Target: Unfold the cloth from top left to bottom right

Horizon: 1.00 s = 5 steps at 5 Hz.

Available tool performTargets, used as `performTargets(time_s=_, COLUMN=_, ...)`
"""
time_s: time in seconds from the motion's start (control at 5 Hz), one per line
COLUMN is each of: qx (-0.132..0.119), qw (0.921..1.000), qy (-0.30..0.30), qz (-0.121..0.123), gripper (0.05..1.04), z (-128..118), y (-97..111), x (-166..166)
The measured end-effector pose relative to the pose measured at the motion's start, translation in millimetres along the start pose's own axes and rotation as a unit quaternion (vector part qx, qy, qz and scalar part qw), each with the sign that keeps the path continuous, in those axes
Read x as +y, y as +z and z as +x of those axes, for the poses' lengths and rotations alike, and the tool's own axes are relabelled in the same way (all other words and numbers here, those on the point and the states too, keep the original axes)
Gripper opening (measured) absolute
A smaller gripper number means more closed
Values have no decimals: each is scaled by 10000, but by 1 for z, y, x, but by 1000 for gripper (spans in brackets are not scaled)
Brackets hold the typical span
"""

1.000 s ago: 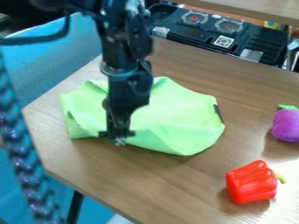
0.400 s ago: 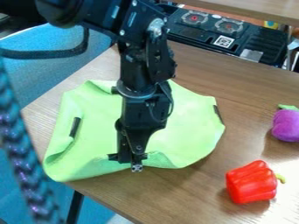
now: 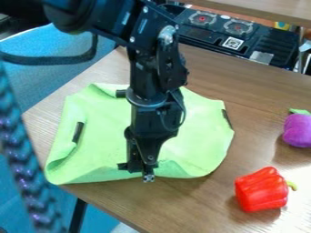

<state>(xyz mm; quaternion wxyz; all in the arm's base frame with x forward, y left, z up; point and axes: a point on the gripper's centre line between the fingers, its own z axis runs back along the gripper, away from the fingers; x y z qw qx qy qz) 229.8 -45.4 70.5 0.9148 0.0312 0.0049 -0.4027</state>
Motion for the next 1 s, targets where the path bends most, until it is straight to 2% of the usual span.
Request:
performTargets(time_s=0.2, qx=34, qw=10000, qy=25, qz=-47, gripper=254, z=-3, y=-3, x=4)
performTargets(time_s=0.6, qx=35, qw=9998, qy=61, qz=-210, gripper=830, z=-10, y=6, x=18)
performTargets(time_s=0.8, qx=-103, qw=9995, qy=99, qz=-299, gripper=1002, z=-11, y=21, x=30)
performTargets(time_s=1.0, qx=-312, qw=9977, qy=590, qz=92, gripper=999, z=-13, y=39, x=65)
